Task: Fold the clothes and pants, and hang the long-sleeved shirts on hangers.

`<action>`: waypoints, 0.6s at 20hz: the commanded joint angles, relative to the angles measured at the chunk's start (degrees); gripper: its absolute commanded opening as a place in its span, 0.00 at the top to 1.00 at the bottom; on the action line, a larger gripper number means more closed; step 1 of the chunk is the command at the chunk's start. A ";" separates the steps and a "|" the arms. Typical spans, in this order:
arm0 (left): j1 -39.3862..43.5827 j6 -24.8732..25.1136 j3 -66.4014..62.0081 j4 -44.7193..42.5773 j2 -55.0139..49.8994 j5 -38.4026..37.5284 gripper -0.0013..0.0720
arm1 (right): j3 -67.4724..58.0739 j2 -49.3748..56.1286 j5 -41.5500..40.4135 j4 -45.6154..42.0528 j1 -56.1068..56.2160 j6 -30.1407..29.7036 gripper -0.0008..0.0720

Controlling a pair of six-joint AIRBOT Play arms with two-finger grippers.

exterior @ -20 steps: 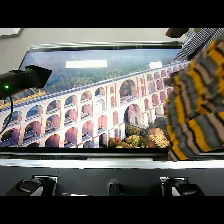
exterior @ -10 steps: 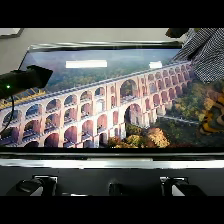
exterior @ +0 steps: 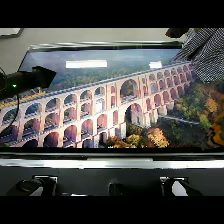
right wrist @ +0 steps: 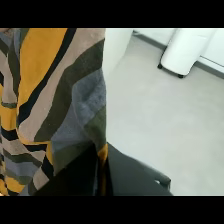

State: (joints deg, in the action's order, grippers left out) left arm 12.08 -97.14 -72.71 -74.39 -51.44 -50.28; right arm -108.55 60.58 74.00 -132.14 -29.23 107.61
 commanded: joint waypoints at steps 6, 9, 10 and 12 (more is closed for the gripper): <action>-0.07 0.00 0.04 -0.02 -1.86 -0.02 0.17 | -0.07 2.86 -9.62 0.83 -14.73 6.47 0.97; -0.02 0.00 0.02 0.00 -2.78 -0.02 0.17 | -0.07 4.24 -12.15 1.46 -17.20 7.28 0.97; -0.02 0.00 0.02 0.00 -2.97 -0.02 0.17 | -0.07 4.42 -13.33 1.44 -17.73 7.56 0.97; 0.00 0.00 0.04 0.00 -3.21 -0.04 0.17 | -0.07 4.57 -15.80 1.33 -18.82 10.21 0.97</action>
State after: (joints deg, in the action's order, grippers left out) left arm 12.08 -97.14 -72.71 -74.39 -54.15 -50.30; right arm -108.57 64.55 61.87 -131.04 -46.00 115.22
